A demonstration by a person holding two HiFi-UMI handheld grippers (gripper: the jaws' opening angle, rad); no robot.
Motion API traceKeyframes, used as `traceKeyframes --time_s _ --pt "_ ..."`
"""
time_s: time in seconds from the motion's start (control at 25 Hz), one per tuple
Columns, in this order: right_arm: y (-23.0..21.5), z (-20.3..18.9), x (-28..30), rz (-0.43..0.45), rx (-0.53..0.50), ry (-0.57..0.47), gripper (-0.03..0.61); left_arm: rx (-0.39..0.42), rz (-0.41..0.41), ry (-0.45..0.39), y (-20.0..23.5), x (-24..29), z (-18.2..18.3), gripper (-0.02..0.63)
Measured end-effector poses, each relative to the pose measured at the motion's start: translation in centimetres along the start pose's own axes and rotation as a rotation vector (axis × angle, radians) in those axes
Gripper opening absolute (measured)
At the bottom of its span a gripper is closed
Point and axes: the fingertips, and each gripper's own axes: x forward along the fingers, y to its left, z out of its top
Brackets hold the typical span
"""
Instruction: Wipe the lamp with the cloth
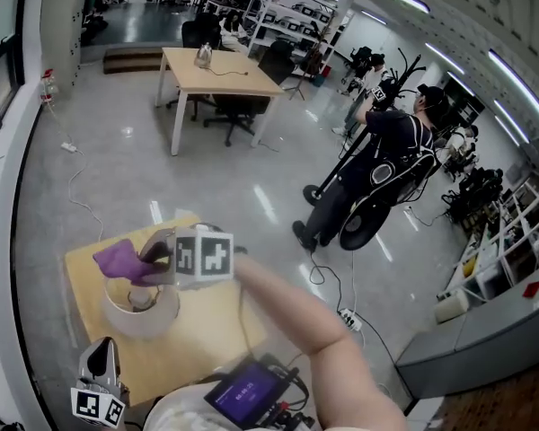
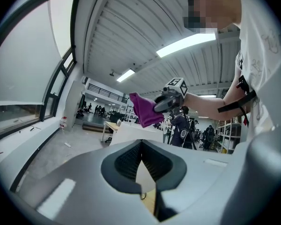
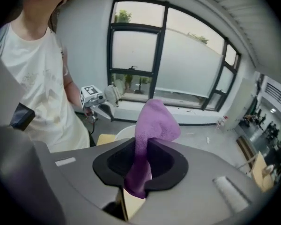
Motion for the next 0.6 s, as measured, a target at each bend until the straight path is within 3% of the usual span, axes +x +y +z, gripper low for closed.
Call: traceKeyframes --time_s 0.2,0.28,0.44,0.6 --pt "1.1 -4.2 4.9 0.109 -0.261 0.428 0.08 -0.025 0.034 -0.013 1.3 -0.4 -0.3 0.0" --pt "1.1 -5.6 6.1 0.131 -0.352 0.544 0.08 -0.03 0.044 -0.016 2.0 -0.4 -0.5 0.0" --pt "1.4 -7.1 8.0 0.177 -0.461 0.667 0.081 -0.032 0.054 -0.019 2.7 -0.5 -0.6 0.0" --pt "1.8 -8.4 9.3 0.214 -0.469 0.697 0.081 -0.032 0.057 -0.017 3.0 -0.6 -0.9 0.0"
